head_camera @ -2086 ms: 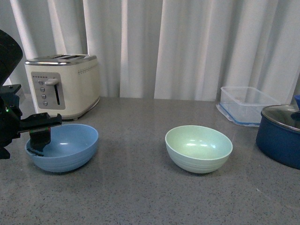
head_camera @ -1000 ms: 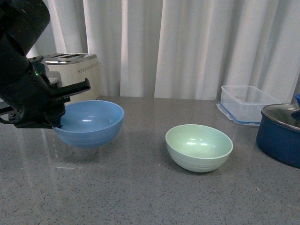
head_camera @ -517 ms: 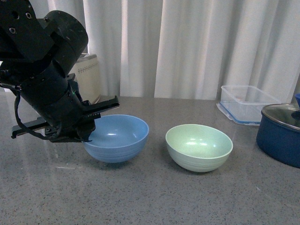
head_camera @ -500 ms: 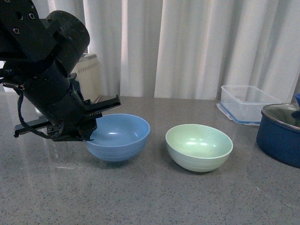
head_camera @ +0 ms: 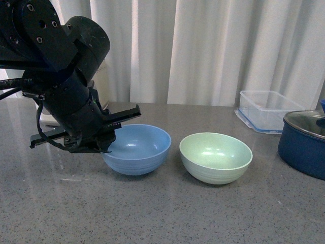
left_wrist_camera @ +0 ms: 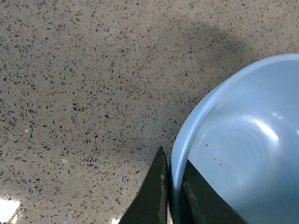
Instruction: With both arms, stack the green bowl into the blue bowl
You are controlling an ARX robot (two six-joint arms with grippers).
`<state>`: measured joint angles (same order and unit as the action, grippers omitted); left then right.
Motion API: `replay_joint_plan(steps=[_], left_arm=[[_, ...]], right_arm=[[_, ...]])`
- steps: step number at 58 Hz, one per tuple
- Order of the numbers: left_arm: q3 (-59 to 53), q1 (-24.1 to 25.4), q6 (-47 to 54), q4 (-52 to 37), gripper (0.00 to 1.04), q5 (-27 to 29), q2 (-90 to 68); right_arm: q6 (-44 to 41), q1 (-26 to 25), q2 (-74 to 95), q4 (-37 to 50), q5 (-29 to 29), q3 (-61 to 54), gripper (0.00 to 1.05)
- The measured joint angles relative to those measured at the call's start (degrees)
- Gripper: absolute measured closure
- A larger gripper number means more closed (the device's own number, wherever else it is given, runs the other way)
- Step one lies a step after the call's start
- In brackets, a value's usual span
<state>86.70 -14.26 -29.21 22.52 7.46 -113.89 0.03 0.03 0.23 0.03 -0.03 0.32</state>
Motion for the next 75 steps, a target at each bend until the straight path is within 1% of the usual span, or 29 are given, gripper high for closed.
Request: replay_joint_plan(steps=[48, 52, 53, 55, 57, 63, 69, 70, 75], left_arm=[[0.5, -1.1, -0.7, -0.4, 1.01, 0.0, -2.1], [0.3, -1.1, -0.3, -0.8, 0.88, -0.1, -2.0], [0.0, -1.1, 0.0, -1.2, 0.83, -0.2, -1.9], [-0.4, -1.0, 0.4, -1.4, 0.76, 0.0, -1.4], [-0.7, -1.0, 0.7, -1.5, 0.72, 0.2, -1.1], [-2.6, -0.6, 2.1, -3.5, 0.56, 2.1, 1.2], [-6.4, 0.4, 5.5, -7.3, 0.33, 5.4, 7.6], [-7.7, 0.7, 6.5, -8.2, 0.27, 6.0, 9.4], [-14.2, 1.6, 10.6, -11.5, 0.08, 8.0, 17.2]], right_arm=[[0.0, 0.0, 0.0, 0.0, 0.0, 0.0, 0.1], [0.0, 0.0, 0.0, 0.0, 0.0, 0.0, 0.1], [0.0, 0.0, 0.0, 0.0, 0.0, 0.0, 0.1], [0.0, 0.0, 0.0, 0.0, 0.0, 0.0, 0.1], [0.0, 0.0, 0.0, 0.0, 0.0, 0.0, 0.1], [0.0, 0.0, 0.0, 0.0, 0.0, 0.0, 0.1], [0.0, 0.0, 0.0, 0.0, 0.0, 0.0, 0.1], [0.0, 0.0, 0.0, 0.0, 0.0, 0.0, 0.1], [0.0, 0.0, 0.0, 0.0, 0.0, 0.0, 0.1]])
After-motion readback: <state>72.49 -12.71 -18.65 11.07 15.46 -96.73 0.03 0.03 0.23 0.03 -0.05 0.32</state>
